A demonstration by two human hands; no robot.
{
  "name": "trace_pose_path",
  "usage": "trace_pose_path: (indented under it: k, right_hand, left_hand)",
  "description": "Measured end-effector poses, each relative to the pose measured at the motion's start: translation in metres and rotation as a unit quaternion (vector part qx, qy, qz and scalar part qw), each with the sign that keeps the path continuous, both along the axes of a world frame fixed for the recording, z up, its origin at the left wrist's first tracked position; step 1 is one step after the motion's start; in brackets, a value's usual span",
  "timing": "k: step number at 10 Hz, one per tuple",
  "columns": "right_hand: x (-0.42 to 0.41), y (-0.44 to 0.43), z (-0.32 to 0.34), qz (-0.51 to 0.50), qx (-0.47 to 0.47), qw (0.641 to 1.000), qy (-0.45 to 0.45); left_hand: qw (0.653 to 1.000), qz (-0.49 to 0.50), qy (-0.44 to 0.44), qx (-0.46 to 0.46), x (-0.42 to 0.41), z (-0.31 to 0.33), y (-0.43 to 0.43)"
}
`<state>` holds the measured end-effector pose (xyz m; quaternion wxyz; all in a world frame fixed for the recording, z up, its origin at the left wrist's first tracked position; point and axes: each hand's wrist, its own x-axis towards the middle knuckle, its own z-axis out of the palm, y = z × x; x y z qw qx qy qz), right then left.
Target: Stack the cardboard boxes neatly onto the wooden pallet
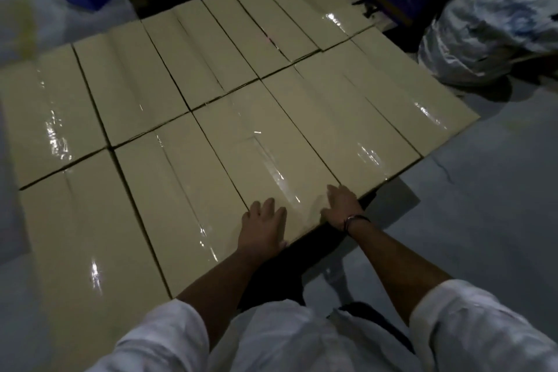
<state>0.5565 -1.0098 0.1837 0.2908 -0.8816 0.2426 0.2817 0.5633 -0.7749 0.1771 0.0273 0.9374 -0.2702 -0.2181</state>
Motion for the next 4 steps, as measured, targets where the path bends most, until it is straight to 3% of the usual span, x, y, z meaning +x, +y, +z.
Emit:
trace_pose_path:
  k: [1,4]
  right_hand:
    - [0.008,-0.018,-0.009,0.126,-0.086,0.985,0.078]
    - [0.022,-0.048,0.006,0.232,-0.013,0.968,0.09]
  left_hand:
    - [0.998,0.03,0.051,0.039,0.005,0.0,-0.01]
    - [0.991,0.117,0.046,0.055,-0.006,0.024,-0.05]
